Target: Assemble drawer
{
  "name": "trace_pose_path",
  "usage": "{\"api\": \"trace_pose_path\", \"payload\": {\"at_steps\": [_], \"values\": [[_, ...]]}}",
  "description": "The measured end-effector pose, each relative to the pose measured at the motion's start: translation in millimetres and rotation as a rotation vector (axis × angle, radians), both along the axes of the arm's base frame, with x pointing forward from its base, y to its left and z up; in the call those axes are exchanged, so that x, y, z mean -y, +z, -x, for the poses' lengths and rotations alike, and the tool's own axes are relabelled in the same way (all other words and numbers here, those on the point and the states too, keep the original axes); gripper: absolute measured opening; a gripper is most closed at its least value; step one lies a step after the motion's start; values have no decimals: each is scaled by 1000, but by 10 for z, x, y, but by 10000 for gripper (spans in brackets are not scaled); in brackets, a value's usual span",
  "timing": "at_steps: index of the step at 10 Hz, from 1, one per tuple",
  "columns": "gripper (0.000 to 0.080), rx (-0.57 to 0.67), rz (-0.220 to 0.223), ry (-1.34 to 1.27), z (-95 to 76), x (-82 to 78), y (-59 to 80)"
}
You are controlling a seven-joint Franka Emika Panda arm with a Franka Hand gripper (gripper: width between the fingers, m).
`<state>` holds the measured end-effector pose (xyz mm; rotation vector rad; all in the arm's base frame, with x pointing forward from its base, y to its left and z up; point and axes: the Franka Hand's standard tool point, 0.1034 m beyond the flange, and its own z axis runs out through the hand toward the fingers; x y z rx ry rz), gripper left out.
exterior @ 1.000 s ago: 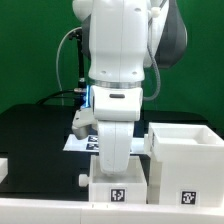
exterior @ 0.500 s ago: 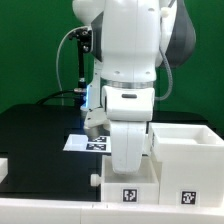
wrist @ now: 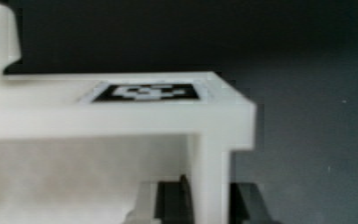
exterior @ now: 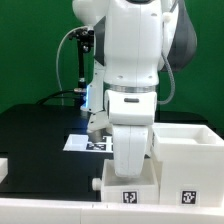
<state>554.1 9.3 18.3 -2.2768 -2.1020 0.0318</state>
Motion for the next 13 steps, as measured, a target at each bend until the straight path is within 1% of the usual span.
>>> {"api": "trace_pose_path", "payload": {"at_steps": [3, 5, 6, 13], "values": [[32, 12, 20, -15, 0, -14, -10], [32, 9, 64, 36, -16, -1, -9], [32, 8, 68, 40, -15, 24, -13], [32, 11, 67, 41, -21, 15, -8]]}}
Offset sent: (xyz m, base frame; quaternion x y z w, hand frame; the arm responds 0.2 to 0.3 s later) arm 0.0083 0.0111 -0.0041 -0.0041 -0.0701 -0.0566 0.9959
